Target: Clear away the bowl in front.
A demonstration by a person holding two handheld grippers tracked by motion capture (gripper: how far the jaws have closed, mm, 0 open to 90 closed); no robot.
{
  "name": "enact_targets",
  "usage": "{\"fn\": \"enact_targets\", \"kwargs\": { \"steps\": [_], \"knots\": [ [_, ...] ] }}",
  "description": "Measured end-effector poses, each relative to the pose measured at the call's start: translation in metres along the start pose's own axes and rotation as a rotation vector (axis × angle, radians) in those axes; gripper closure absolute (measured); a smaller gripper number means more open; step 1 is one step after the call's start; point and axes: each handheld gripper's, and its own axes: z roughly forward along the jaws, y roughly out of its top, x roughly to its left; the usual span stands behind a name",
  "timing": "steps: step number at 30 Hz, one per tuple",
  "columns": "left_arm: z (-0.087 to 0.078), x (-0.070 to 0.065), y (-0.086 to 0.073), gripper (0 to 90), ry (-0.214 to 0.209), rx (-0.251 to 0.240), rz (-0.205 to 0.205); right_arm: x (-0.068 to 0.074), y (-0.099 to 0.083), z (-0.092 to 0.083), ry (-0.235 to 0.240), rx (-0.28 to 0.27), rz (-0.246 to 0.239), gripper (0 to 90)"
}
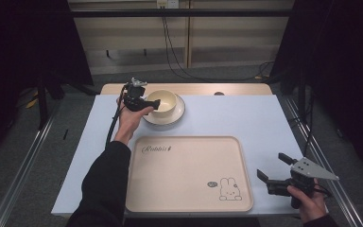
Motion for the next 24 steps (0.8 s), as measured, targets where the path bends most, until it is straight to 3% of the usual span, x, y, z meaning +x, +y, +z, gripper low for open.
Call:
{"fn": "enact_targets", "kwargs": {
  "steps": [2, 7, 9, 10, 12, 13, 14, 16, 17, 19, 24],
  "knots": [
    [0.006, 0.002, -0.001, 15.3, 0.026, 0.014, 0.029, 0.000, 0.000, 0.000, 0.001, 0.001, 0.001, 1.0],
    [0.020, 0.005, -0.007, 14.9, 0.038, 0.032, -0.033, 0.000, 0.000, 0.000, 0.005, -0.003, -0.003, 1.0],
    [0.023, 0.007, -0.009, 17.0, 0.047, 0.056, -0.011, 0.000, 0.000, 0.000, 0.007, -0.002, -0.002, 1.0],
    [0.026, 0.005, -0.010, 17.9, 0.053, 0.052, -0.031, 0.000, 0.000, 0.000, 0.008, -0.003, -0.003, 1.0],
    [0.027, 0.005, -0.010, 18.0, 0.064, 0.063, -0.025, 0.000, 0.000, 0.000, 0.008, -0.004, -0.003, 1.0],
    [0.026, 0.006, -0.009, 18.0, 0.078, 0.083, 0.000, 0.000, 0.000, 0.000, 0.010, -0.003, -0.003, 1.1],
    [0.028, 0.005, -0.009, 18.8, 0.063, 0.074, -0.025, 0.000, 0.000, 0.000, 0.010, -0.002, -0.003, 1.1],
    [0.028, 0.007, -0.009, 20.0, 0.063, 0.110, -0.017, 0.001, 0.000, 0.000, 0.008, -0.006, -0.002, 1.2],
    [0.032, 0.007, -0.010, 21.1, 0.059, 0.101, -0.044, 0.000, 0.000, 0.000, 0.007, -0.006, -0.002, 1.2],
    [0.034, 0.009, -0.011, 21.1, 0.061, 0.133, -0.026, 0.000, 0.000, 0.000, 0.010, -0.004, -0.001, 1.2],
    [0.041, 0.010, -0.011, 22.0, 0.045, 0.155, -0.071, 0.000, 0.000, 0.000, 0.010, -0.006, -0.004, 1.2]
  ]
}}
